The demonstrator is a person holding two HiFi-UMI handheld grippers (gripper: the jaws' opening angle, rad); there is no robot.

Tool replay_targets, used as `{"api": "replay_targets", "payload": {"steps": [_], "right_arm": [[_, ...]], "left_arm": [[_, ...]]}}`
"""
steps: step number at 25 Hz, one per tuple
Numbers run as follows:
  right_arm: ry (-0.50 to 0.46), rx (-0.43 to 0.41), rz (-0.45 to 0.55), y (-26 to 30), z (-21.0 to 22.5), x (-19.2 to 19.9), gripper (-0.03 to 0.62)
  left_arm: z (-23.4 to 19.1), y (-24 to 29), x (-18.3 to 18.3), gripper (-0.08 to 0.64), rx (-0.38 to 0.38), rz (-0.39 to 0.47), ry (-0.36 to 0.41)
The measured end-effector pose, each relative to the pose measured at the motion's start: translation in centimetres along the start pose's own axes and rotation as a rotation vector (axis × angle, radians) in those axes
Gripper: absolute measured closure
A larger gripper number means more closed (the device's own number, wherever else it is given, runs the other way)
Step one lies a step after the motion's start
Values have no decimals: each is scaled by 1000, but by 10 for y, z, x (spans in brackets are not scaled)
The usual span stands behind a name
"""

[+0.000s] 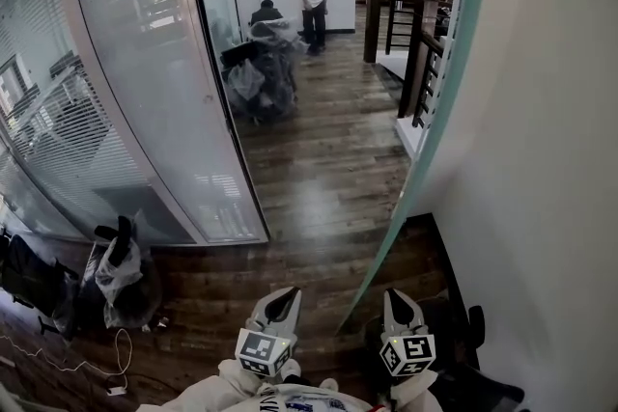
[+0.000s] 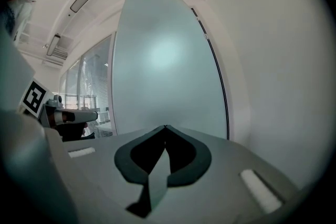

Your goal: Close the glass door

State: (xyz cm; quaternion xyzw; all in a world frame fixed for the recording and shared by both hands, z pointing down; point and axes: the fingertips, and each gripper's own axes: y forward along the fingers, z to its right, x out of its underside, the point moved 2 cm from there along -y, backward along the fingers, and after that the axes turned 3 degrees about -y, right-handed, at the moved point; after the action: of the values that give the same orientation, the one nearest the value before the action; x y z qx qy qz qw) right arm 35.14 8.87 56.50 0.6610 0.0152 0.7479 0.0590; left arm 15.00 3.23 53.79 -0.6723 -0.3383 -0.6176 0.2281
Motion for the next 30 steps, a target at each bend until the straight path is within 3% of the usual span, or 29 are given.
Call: {"api": "replay_targets", "payload": {"steps": [5,6,9,14,19,22,25,30], "right_arm": [[-27,-53,-62,19,3,16,576],[-37,-64,-79,24,5,20,515],[-76,-127,-100,40,10,26,464],[-167,-301,-95,56,14,29,365],[-168,-450,-159,72,7,45,364],[-189,-461,-177,85,2,51,364],[-215,-474,-174,93,-4,53,451],[-194,-487,-171,97,-7,55,460]], "left_arm": [[-6,3,-3,557,-15,-2,10],[-7,3,-4,557,-18,0,13],[-12,0,-8,557,-29,3,18],[-20,-4,-10,557,-53,3,25],[-27,-4,-10,557,-67,1,28],[-27,-5,-10,557,-65,-2,28],[-29,-7,-10,557,-69,-3,27],[-40,-8,-6,557,-87,-5,17]]}}
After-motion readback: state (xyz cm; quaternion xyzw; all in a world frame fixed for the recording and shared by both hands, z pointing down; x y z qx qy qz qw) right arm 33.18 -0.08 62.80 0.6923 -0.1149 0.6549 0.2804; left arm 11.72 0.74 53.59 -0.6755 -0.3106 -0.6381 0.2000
